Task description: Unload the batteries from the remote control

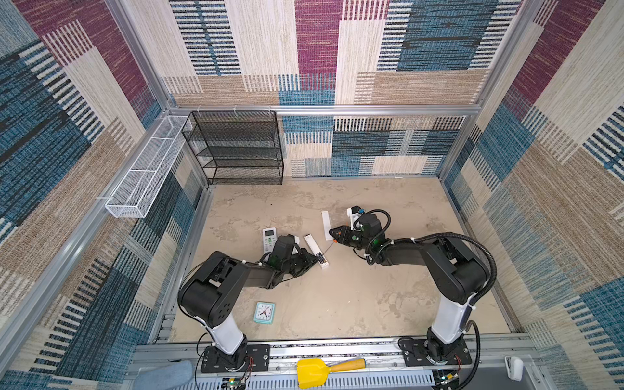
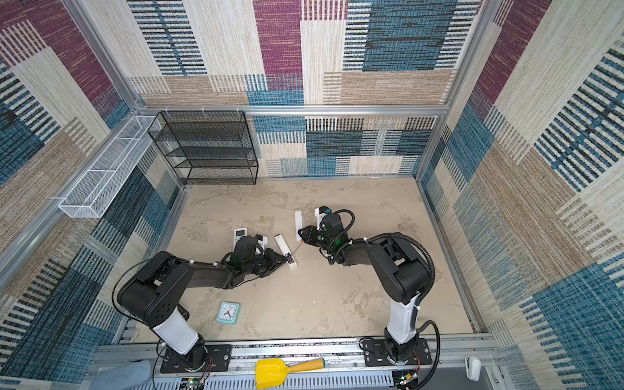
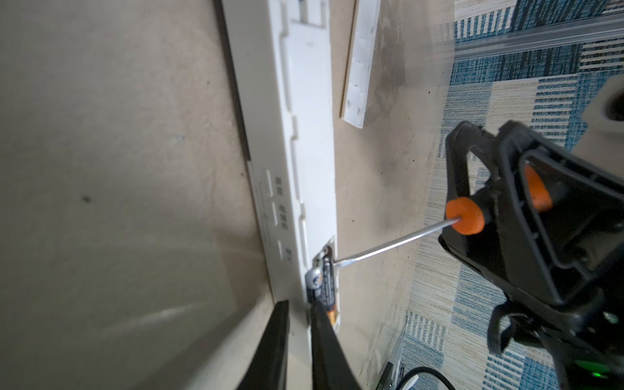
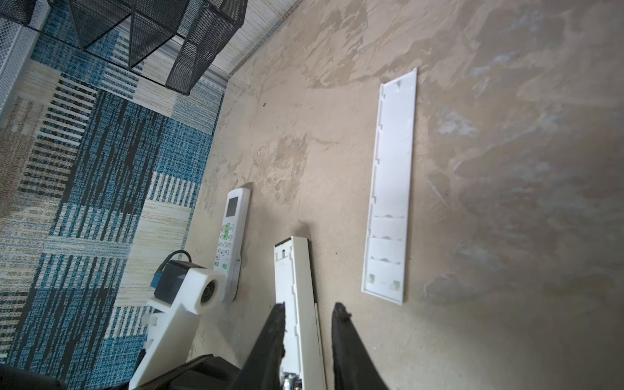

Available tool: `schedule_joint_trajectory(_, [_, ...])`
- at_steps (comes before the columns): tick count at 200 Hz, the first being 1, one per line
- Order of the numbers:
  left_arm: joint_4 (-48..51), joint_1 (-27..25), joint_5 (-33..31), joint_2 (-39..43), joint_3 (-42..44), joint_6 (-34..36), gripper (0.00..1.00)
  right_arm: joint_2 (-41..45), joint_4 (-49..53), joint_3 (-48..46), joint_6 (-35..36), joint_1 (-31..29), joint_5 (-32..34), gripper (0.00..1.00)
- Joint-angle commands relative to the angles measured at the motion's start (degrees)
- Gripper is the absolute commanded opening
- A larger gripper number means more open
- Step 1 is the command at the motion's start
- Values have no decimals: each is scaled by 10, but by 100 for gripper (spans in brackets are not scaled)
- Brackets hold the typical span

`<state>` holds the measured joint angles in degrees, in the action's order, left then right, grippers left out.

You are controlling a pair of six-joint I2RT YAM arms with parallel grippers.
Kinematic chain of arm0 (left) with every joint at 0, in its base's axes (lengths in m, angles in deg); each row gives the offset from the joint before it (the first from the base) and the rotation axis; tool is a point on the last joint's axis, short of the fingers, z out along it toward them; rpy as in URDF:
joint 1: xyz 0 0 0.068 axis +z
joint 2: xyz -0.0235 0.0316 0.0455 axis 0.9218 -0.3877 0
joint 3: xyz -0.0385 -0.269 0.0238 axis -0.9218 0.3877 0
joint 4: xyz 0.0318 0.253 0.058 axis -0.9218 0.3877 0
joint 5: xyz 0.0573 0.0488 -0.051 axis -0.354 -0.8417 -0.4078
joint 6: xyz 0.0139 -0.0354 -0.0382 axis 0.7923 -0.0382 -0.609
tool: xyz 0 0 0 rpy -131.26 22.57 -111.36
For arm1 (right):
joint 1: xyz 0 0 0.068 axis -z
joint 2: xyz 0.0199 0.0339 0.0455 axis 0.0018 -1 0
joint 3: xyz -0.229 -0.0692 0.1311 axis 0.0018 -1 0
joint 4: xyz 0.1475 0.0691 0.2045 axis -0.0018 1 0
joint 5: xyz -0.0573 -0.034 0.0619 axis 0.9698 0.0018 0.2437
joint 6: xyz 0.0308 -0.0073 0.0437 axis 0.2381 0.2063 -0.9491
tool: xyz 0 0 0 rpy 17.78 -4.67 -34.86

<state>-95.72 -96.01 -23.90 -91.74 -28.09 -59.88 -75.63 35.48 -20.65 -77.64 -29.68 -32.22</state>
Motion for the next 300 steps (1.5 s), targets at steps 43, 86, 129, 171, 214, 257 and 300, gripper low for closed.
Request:
schedule_joint_trajectory(43, [23,1,0,10,-3,4,27,26,84,28,87,-27,54,0])
schedule_joint_trajectory(86, [23,1,3,12,-4,5,29,22,118,54,132,-57,92,0])
schedule_joint_trajectory(129, [23,-3,4,4,-4,3,23,14,131,66,147,-69,104,0])
schedule_joint_trajectory(171, [23,-18,-5,-3,-5,-4,20,15,152,83,172,-86,135,0])
schedule_joint_trajectory(214, [23,-23,-12,-10,-10,-7,18,14,198,114,235,-123,196,0])
schedule_joint_trajectory(257, [23,-29,-17,-15,-12,-10,15,6,210,123,245,-148,212,0])
schedule_joint_trajectory(300, [23,-37,-21,-15,-11,-15,13,4,162,93,177,-141,168,0])
